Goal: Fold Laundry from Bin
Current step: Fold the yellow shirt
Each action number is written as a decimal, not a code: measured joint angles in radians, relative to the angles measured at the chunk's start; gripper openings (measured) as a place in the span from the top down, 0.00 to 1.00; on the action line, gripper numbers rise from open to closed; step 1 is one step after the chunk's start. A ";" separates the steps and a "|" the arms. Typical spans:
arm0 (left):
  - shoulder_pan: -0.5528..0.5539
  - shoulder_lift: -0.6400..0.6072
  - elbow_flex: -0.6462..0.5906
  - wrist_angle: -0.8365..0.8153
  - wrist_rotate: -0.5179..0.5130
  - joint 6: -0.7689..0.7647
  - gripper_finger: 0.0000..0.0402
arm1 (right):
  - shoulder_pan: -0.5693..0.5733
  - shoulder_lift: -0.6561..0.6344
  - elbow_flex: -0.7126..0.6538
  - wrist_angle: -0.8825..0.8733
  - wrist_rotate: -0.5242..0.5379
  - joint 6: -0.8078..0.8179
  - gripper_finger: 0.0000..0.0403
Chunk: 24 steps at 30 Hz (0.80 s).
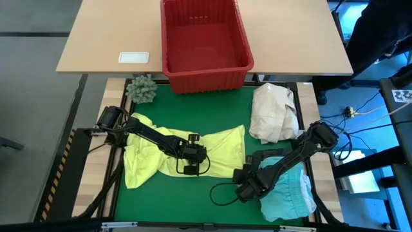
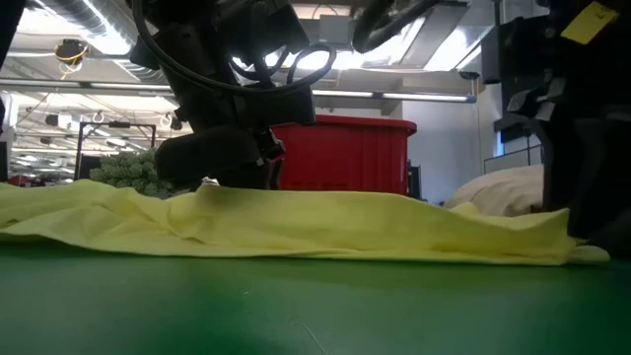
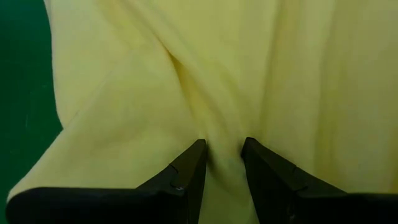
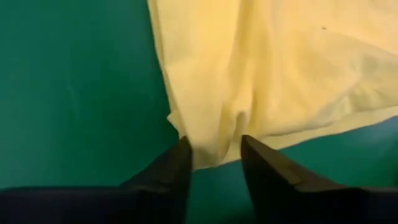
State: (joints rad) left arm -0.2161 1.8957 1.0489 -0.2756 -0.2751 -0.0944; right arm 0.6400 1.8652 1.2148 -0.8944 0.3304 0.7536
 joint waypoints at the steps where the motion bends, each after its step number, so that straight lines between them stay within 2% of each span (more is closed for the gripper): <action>1: 0.000 0.000 0.000 0.000 0.000 0.000 0.73 | -0.001 0.000 0.000 -0.006 0.000 0.000 0.70; 4: 0.000 0.000 0.000 0.000 0.000 0.000 0.73 | -0.014 0.000 0.000 -0.005 -0.041 -0.016 0.89; 6: 0.000 0.000 0.000 0.000 0.000 0.000 0.73 | -0.020 0.000 0.000 -0.009 -0.051 -0.031 0.97; 9: 0.000 0.000 0.000 0.000 0.000 0.000 0.73 | -0.027 0.000 0.005 -0.065 -0.007 -0.029 0.97; 18: 0.000 0.000 0.000 0.001 -0.002 0.000 0.73 | -0.027 0.001 0.158 -0.516 0.165 0.063 0.99; 24: 0.000 0.000 0.000 0.001 -0.002 0.000 0.73 | -0.025 0.001 0.248 -0.596 0.252 0.057 1.00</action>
State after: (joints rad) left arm -0.2161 1.8957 1.0494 -0.2749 -0.2775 -0.0944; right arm 0.6147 1.8660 1.4629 -1.4903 0.5820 0.8105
